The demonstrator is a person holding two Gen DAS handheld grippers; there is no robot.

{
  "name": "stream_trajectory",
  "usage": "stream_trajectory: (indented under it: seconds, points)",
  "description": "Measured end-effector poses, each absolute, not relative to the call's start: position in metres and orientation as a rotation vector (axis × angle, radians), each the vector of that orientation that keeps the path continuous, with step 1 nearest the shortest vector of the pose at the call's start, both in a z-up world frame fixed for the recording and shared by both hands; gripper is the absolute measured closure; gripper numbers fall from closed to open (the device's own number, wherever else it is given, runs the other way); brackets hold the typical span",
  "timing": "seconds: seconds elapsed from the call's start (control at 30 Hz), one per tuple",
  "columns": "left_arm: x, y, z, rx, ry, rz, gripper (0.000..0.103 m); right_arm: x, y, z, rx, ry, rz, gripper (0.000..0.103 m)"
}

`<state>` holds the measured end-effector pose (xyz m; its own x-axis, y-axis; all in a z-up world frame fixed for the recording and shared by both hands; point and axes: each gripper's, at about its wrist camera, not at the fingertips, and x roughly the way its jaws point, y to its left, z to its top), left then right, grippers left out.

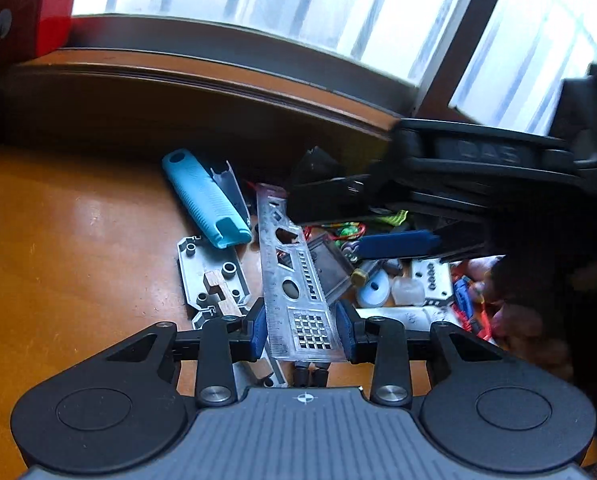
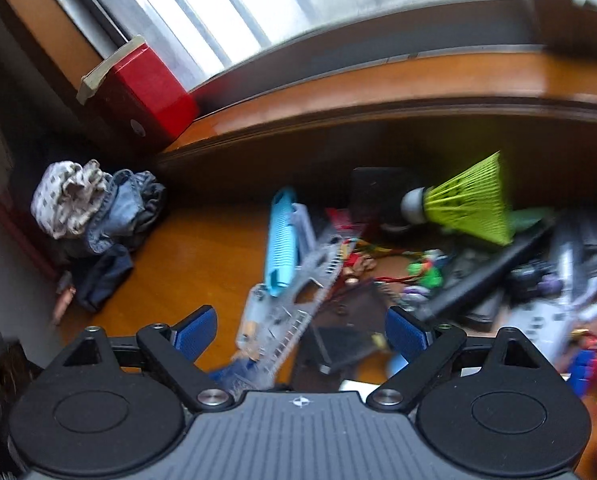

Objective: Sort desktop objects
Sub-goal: 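Grasp the clear plastic ruler stencil with the right gripper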

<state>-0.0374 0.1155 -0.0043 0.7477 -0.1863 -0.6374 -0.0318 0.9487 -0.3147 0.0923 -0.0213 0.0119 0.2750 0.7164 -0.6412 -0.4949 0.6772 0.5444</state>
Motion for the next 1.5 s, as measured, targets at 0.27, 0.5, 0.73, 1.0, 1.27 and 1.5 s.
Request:
stream_trajectory:
  seconds: [0.27,0.5,0.73,1.0,1.27,1.5]
  points:
    - [-0.038,0.119,-0.001,-0.365,0.712,-0.100,0.067,0.117,-0.003,-0.010,0.396,1.093,0.854,0.019]
    - [-0.037,0.115,0.004,-0.349,0.710,-0.129,0.067,0.114,-0.003,-0.022,0.454,1.142,0.880,0.034]
    - [-0.033,0.119,-0.004,-0.381,0.756,-0.125,0.065,0.121,-0.005,-0.030,0.468,1.116,0.852,0.077]
    - [-0.035,0.111,-0.002,-0.300,0.732,-0.118,0.045,0.114,-0.009,-0.019,0.488,1.024,0.920,0.100]
    - [-0.037,0.116,0.001,-0.234,0.706,-0.052,0.029,0.110,-0.028,-0.009,0.573,0.976,0.929,0.101]
    - [-0.033,0.122,-0.004,-0.013,0.736,-0.111,0.019,0.103,-0.059,-0.005,0.635,0.940,0.911,0.101]
